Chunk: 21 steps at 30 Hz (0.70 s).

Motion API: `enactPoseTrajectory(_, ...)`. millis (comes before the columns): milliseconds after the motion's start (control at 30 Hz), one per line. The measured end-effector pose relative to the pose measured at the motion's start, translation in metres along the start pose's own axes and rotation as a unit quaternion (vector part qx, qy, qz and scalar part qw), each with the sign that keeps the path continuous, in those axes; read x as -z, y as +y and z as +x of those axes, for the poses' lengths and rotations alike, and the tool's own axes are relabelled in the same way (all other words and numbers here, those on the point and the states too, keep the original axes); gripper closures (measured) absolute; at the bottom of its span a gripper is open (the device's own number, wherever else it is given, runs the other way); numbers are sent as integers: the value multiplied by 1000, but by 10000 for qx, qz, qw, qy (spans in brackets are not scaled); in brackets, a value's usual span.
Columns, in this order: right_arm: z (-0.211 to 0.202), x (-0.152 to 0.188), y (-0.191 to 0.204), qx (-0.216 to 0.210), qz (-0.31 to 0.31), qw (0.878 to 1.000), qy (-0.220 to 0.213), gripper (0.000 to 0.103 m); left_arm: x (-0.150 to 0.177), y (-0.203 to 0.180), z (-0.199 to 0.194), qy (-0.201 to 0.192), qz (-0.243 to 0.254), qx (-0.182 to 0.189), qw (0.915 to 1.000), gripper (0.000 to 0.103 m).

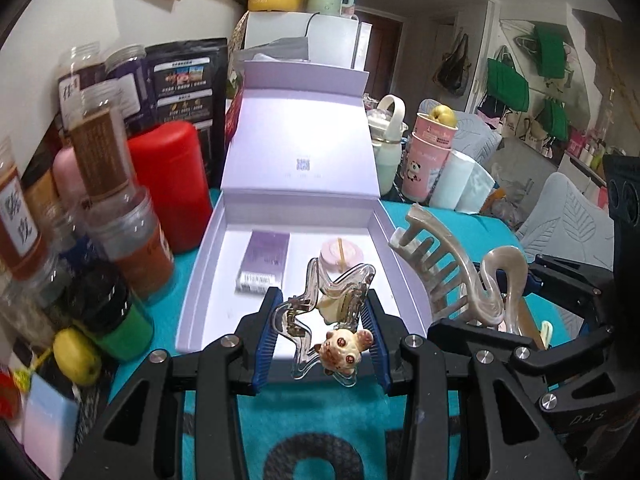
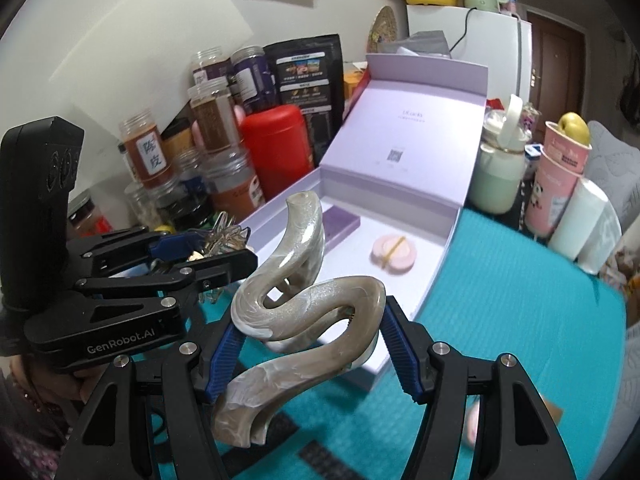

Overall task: Organize rigid objects
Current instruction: 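Carry the charm and claw clip toward the lavender gift box with both grippers, then lower the charm and claw clip into the box and open both grippers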

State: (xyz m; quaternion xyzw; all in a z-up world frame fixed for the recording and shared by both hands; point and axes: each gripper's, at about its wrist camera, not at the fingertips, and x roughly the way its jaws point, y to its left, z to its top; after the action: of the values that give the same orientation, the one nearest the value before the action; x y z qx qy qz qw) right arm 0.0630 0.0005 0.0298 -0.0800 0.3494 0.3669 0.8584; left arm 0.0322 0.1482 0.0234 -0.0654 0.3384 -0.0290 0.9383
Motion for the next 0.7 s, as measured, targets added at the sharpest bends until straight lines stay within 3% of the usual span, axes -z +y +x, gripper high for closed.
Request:
enactPoseTrajectory(500, 25, -31, -25, 312, -166, 9993, -124, 37, -31, 19, 44, 35, 191, -164, 9997, 63)
enactPoseTrajectory(700, 43, -33, -37, 344, -28, 9994, 9, 37, -35, 34, 64, 140, 155, -259, 9994, 63)
